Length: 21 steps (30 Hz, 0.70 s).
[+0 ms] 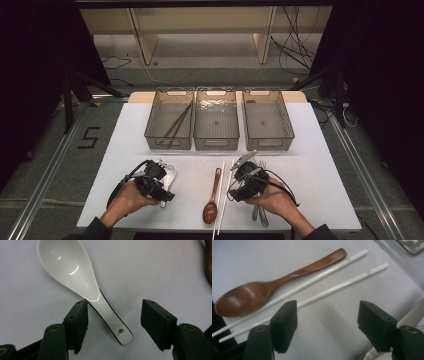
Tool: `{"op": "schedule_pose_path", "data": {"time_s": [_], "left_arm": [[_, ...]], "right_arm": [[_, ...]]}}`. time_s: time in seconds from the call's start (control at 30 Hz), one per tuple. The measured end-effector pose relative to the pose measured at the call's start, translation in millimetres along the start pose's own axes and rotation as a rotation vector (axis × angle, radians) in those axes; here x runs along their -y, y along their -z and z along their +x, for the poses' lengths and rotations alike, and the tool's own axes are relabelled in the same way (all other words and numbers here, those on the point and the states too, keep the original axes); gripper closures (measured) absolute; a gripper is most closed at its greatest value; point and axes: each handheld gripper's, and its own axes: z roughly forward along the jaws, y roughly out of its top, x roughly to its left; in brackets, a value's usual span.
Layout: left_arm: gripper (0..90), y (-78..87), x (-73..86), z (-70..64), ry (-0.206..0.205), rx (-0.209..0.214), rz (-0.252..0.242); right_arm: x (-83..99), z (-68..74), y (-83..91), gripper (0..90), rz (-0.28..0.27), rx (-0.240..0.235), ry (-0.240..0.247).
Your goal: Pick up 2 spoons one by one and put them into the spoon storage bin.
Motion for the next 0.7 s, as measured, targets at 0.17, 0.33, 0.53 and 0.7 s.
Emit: {"op": "schedule_pose_path", "data": {"time_s": [0.17,0.33,0.53,0.7], "left_arm": [[34.9,3.0,1.7,-1.1,-0.004,0.002,-0.007],[33.5,5.5,2.9,-2.1,-0.004,0.003,-0.017],[32.5,6.3,4.3,-2.6,-0.001,0.005,-0.019],[31.6,6.9,4.8,-2.4,-0.003,0.007,-0.021]], "right_arm": [[-10.7,-0.2,-15.4,34.0,0.036,0.000,-0.046],[-18.8,-1.4,-28.6,34.2,0.069,0.020,-0.089],[-22.9,-0.3,-38.4,34.5,0.116,0.032,-0.095],[-23.3,2.8,-44.5,34.7,0.157,0.031,-0.086]]}}
